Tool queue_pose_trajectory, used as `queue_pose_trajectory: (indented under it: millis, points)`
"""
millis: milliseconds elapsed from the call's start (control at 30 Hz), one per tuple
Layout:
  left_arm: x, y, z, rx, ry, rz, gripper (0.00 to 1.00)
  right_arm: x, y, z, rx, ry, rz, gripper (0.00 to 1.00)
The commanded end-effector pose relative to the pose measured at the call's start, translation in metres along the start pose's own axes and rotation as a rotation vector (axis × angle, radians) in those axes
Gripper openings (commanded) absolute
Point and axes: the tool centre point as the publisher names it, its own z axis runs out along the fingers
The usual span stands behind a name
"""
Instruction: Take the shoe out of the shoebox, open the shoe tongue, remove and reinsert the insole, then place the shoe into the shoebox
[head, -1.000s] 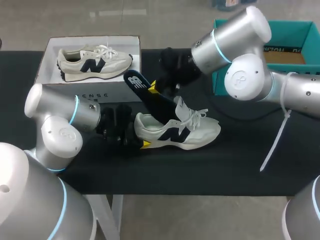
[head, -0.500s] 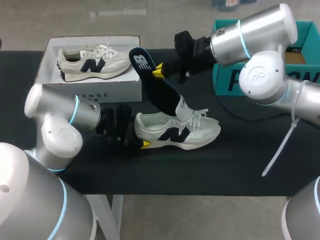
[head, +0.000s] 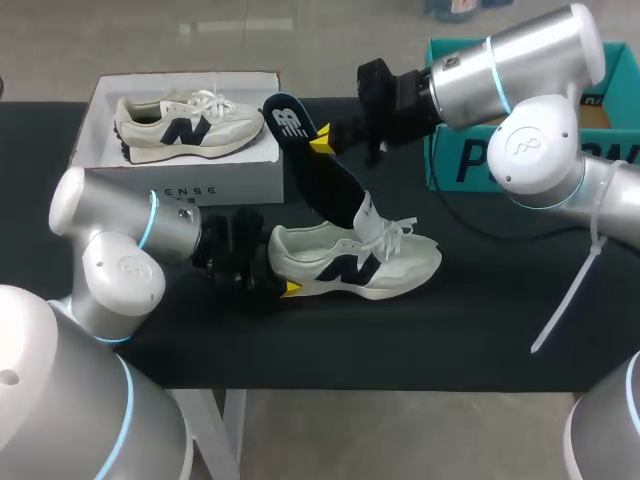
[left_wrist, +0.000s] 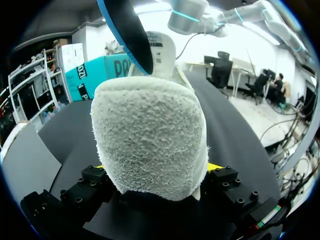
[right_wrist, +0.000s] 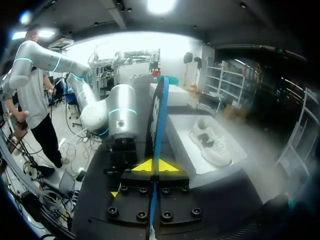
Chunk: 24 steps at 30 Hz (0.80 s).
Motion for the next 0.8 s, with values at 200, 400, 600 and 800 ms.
queue_pose_trajectory:
  millis: [200, 400, 600, 800]
  points:
    - [0.0, 0.003, 0.004, 0.001, -0.002, 0.0, 0.0, -0.002, 0.035, -0.022, -0.196, -0.111, 0.196, 0.0]
    - [0.0, 0.003, 0.004, 0.001, -0.002, 0.0, 0.0, -0.013, 0.039, -0.023, -0.261, -0.123, 0.18, 0.0]
    - [0.0, 0.003, 0.004, 0.001, -0.002, 0.0, 0.0, -0.017, 0.055, -0.037, -0.297, -0.157, 0.225, 0.0]
    - [0.0, 0.003, 0.004, 0.001, -0.002, 0.0, 0.0, -0.006, 0.071, -0.048, -0.357, -0.115, 0.394, 0.0]
